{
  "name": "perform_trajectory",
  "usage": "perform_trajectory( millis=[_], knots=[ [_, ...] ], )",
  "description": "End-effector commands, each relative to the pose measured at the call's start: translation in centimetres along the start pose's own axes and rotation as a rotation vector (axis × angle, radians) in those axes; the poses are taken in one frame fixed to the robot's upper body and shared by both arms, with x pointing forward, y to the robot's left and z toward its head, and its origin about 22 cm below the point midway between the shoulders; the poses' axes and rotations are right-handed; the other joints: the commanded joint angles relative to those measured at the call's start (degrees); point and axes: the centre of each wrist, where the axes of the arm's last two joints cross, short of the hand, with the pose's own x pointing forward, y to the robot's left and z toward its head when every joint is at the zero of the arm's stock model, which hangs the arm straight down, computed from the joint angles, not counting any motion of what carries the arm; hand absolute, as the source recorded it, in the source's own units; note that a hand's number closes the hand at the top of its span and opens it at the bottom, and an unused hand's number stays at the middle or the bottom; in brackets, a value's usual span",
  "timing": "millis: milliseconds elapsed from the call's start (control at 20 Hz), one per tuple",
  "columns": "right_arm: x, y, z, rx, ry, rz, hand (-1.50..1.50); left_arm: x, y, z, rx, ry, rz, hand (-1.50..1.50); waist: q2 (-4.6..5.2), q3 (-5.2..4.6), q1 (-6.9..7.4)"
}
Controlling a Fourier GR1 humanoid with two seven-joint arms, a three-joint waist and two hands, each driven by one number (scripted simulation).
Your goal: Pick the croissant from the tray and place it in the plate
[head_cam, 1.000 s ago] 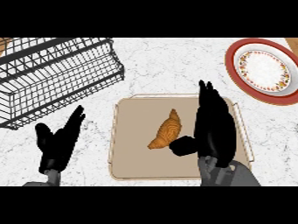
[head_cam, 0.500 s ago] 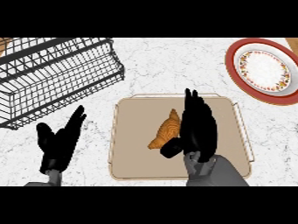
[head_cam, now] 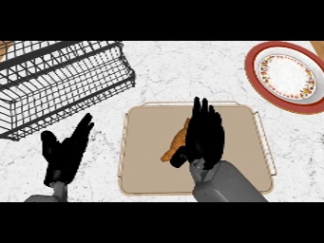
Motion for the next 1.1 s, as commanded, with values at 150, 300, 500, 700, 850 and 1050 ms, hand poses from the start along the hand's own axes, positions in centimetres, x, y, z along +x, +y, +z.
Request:
perform_trajectory(
  millis=[150, 300, 500, 700, 850, 1050],
  knots=[
    [1.0, -0.1, -1.6, 0.007, 0.234, 0.009, -1.5, -0.1, -0.5, -1.1, -0.01, 0.035, 0.009, 0.0, 0.28, -0.23, -0.36],
    [-0.2, 1.1, -1.5, 0.022, 0.234, 0.018, -1.5, -1.3, -0.6, -0.2, -0.009, 0.041, 0.023, 0.0, 0.15, -0.21, -0.55],
    [-0.5, 2.4, -1.3, 0.063, 0.239, 0.022, -1.5, -0.1, 0.1, 1.1, -0.011, 0.034, 0.003, 0.0, 0.04, -0.18, -0.09],
    [-0.3, 3.9, -2.2, 0.148, 0.228, 0.12, 1.5, -0.5, 1.1, 0.3, -0.022, 0.045, 0.01, 0.0, 0.25, -0.21, 0.21],
    [-0.6, 5.4, -2.8, 0.121, 0.184, 0.153, 1.5, 0.3, -2.0, 0.0, -0.01, 0.041, 0.022, 0.0, 0.26, -0.19, 0.0],
    [0.2, 5.3, -2.7, 0.086, 0.177, 0.164, 1.5, -0.8, 0.2, -0.6, -0.013, 0.036, 0.008, 0.0, 0.3, -0.22, 0.04]
  ],
)
